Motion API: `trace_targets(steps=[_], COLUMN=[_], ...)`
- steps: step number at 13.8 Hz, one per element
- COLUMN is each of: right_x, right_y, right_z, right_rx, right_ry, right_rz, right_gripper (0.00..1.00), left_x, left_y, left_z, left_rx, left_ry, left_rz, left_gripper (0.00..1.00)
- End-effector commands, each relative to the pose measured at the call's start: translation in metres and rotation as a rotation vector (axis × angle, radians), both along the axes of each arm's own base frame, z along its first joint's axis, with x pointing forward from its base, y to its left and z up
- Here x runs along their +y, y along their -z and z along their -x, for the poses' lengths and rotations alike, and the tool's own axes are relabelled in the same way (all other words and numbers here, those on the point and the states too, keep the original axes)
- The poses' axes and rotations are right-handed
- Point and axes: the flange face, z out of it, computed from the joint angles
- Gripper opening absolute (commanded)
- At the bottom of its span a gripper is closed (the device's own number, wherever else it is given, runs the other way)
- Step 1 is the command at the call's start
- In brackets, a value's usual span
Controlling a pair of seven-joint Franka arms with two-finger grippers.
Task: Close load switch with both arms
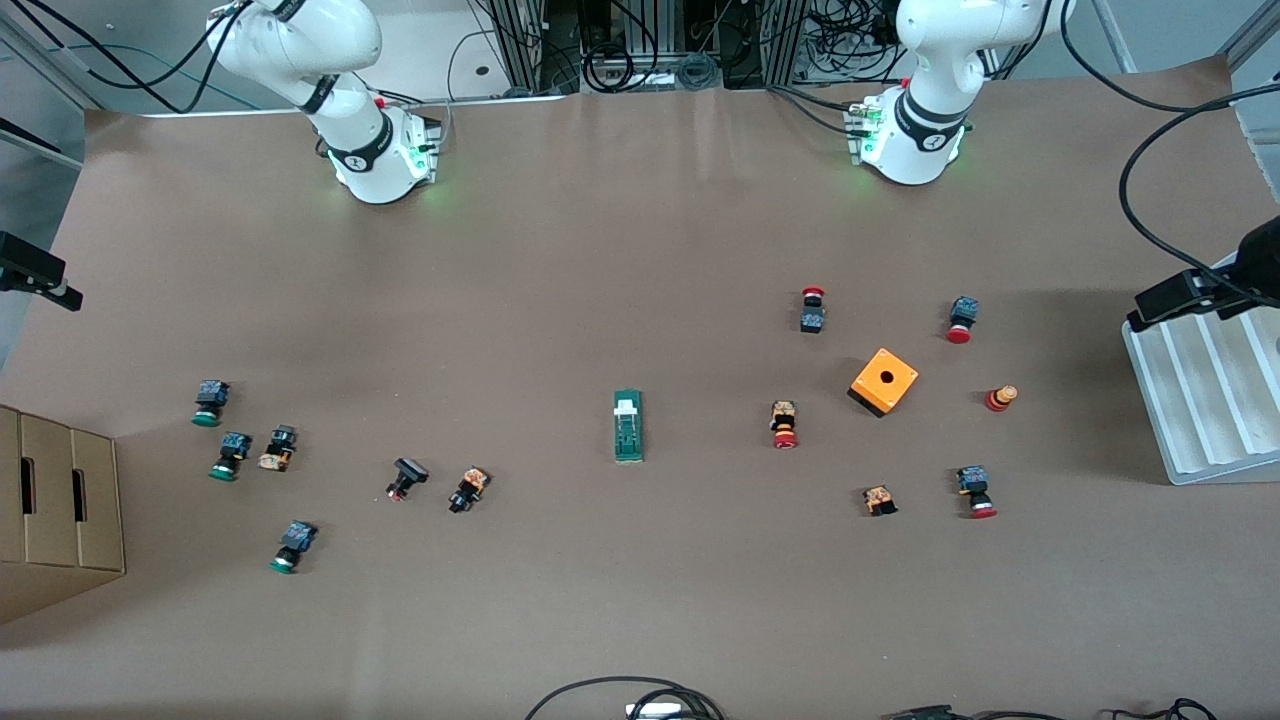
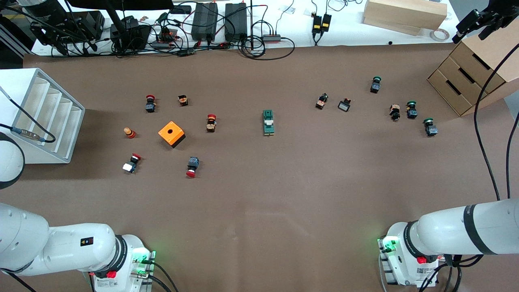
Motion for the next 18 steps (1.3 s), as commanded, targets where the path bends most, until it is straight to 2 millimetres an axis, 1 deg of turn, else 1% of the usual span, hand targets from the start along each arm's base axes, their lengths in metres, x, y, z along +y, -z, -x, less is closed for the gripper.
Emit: trace_targets(steps=[1,7,12,18], right_x=[-0.0002,0.0000,-0.0040,-0.0032], right_y=[-0.0041,-0.0019,-0.0020,-0.0020], right_z=[-0.0011,-0.0026,-0.0018,-0.0020], right_rx=[-0.003,0.001,-0.001,-0.002], right_ry=[-0.007,-0.013,-0.019,-0.021], right_rz=[0.030,0.037,0.036,0.036], right_gripper=[1.00,1.00,1.00,1.00], left_x=[-0.0088,-0.0065,-0.0064,-0.0081], left_y=[-0.0041,-0.0038,-0.0114,-0.0070], left_z=[-0.0010,-0.0035,-0.0043,-0.0066], left_rx=[-0.018,-0.031,-0.046,-0.039], left_ry=[0.024,0.023,0.007,0.013], left_rz=[-0.006,-0.019,-0.020,-0.017], left_gripper=[1.00,1.00,1.00,1.00])
